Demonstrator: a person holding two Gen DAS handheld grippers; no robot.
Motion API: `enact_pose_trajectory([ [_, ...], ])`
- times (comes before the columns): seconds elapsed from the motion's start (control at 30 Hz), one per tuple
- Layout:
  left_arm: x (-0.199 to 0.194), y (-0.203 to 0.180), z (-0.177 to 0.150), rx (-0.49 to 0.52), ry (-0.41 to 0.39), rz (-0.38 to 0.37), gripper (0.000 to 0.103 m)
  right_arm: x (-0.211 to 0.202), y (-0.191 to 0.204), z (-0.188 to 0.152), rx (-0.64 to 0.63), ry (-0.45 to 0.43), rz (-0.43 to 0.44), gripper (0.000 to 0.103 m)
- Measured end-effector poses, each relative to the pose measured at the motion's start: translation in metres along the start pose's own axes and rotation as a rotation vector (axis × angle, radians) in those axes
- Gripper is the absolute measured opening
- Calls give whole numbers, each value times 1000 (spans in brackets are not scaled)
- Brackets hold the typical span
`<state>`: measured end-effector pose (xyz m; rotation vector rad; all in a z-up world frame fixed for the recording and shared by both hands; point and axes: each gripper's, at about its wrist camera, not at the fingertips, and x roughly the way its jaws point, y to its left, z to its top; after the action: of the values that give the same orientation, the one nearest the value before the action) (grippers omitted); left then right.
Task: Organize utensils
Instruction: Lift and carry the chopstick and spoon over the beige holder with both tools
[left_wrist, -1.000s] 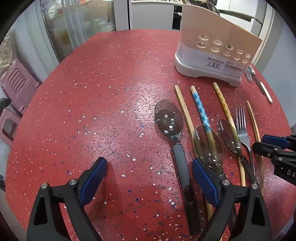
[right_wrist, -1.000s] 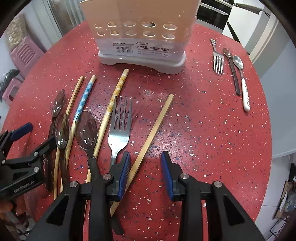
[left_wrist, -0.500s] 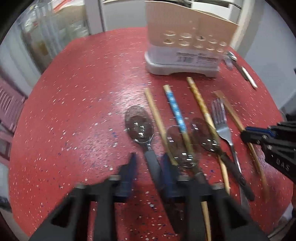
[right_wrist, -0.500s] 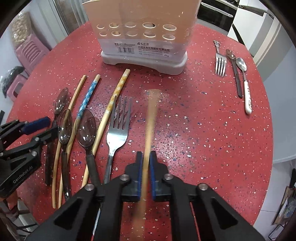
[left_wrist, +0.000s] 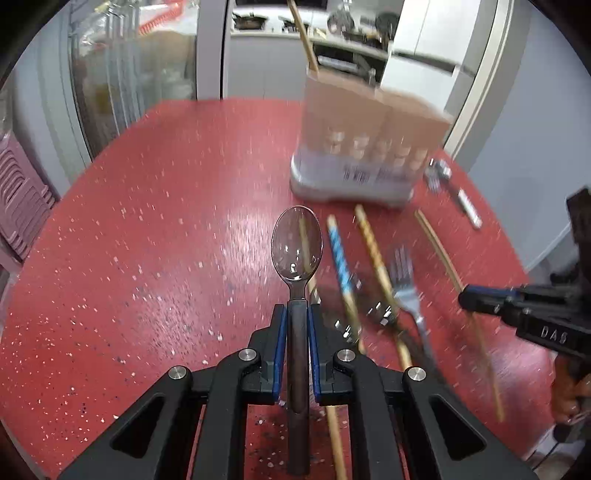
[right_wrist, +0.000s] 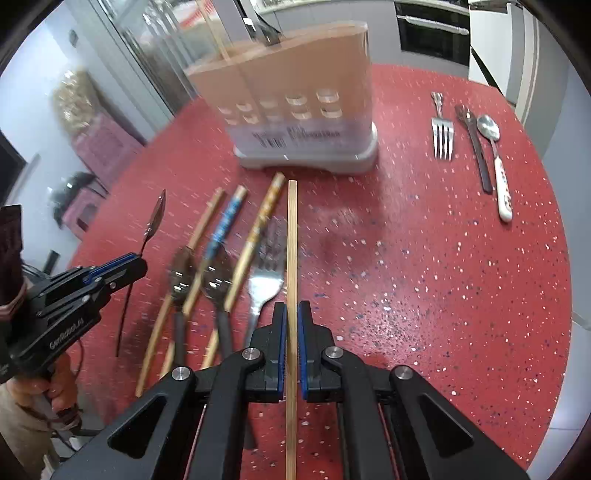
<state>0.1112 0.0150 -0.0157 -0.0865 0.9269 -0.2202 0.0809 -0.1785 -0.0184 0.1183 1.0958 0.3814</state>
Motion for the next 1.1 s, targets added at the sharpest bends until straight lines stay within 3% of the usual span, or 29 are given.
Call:
enact_pose_trajectory([
  [0.17,-23,1,15,-21,-72,-25,36,-31,0,-1,22,-85,97,6],
  [0.43,-57,-4,50,-40,-187,-71,36,-74,2,24,31,-211,143,6],
  [0.7,-70,-6,104,-69,-311,-91,36,-98,11,79,20,-342,113,6],
  [1.1,-49,-3,191,-131,-443,-101,36,-111,8,172,31,-512,69,6],
])
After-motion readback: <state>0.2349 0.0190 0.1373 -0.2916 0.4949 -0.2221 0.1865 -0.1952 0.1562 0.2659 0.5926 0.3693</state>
